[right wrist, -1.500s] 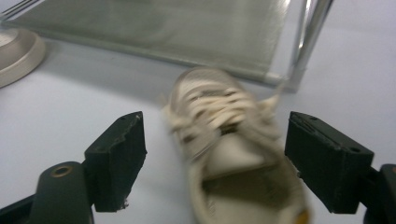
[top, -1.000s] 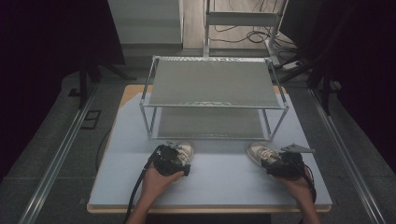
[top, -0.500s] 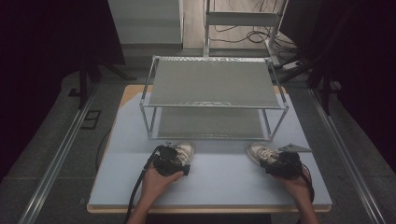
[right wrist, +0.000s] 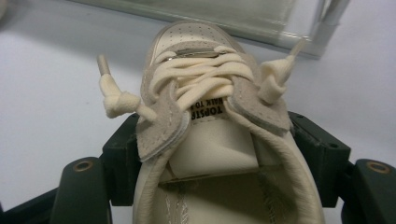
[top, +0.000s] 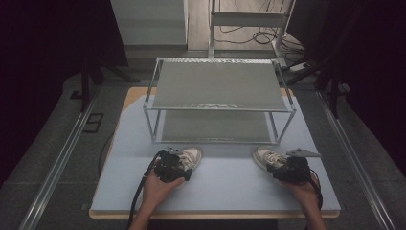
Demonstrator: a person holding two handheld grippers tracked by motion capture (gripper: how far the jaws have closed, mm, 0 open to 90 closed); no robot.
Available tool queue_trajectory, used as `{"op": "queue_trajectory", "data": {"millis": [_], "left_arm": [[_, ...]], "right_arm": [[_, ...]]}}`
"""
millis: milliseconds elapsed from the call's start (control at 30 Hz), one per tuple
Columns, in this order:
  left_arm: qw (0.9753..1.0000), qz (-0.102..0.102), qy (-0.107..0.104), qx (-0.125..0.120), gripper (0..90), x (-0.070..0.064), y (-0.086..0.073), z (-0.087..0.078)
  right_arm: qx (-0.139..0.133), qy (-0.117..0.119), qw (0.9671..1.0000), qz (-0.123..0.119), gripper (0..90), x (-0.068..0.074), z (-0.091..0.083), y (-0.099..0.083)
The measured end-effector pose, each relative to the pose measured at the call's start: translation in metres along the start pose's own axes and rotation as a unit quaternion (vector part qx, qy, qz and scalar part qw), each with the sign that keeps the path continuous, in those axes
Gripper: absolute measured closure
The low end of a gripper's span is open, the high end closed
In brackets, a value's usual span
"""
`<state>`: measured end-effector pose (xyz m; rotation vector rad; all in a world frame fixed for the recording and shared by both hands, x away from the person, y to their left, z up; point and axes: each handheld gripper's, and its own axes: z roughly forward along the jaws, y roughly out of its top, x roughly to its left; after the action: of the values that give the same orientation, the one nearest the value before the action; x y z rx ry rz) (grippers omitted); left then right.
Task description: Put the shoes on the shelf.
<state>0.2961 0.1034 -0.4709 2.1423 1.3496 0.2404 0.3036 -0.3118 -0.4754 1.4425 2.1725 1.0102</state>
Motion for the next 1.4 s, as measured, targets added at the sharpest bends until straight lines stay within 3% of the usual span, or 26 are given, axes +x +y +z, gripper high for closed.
{"op": "queue_trajectory", "data": {"millis": [367,900,1400], "left_arm": [[0.9995,-0.004,-0.018,-0.026,29.1,0.004,0.0,-0.009],[0.9984,0.011,-0.023,-0.05,29.5,0.006,0.02,-0.016],[0.9981,0.021,-0.022,-0.054,29.6,0.003,0.048,-0.001]], "right_arm": [[-0.021,0.013,0.9997,-0.008,30.0,0.013,-0.009,0.007],[-0.026,0.027,0.9992,-0.014,30.2,0.029,-0.003,0.019],[-0.031,0.038,0.9986,-0.021,30.3,0.056,0.022,0.052]]}}
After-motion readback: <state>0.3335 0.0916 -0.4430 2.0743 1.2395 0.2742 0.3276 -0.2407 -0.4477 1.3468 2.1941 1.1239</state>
